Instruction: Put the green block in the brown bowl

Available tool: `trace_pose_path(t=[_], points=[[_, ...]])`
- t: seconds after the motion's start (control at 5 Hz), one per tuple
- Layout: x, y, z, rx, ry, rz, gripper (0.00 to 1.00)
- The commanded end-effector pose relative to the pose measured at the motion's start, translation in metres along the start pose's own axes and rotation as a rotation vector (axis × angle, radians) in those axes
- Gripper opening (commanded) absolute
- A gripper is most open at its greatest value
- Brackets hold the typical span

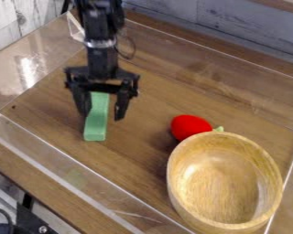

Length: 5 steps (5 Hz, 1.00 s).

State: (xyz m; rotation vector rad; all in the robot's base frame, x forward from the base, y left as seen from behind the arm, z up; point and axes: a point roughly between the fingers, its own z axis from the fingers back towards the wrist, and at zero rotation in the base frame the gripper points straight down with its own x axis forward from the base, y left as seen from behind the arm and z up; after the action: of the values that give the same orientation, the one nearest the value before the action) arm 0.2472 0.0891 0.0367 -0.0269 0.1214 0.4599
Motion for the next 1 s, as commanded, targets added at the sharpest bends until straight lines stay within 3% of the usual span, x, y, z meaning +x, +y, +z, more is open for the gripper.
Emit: trace_pose_path(t=[0.0,0.2,0.6,0.8], points=[[0.01,0.001,0.01,-0.008,-0.054,0.041,1.0],[0.008,-0.001,0.008,-0.004,-0.049,0.073,1.0],[0.01,0.004,-0.002,-0.009,-0.038,0.227,1.0],[0.009,0.008,-0.002,-0.002,-0.033,0.202,1.0]])
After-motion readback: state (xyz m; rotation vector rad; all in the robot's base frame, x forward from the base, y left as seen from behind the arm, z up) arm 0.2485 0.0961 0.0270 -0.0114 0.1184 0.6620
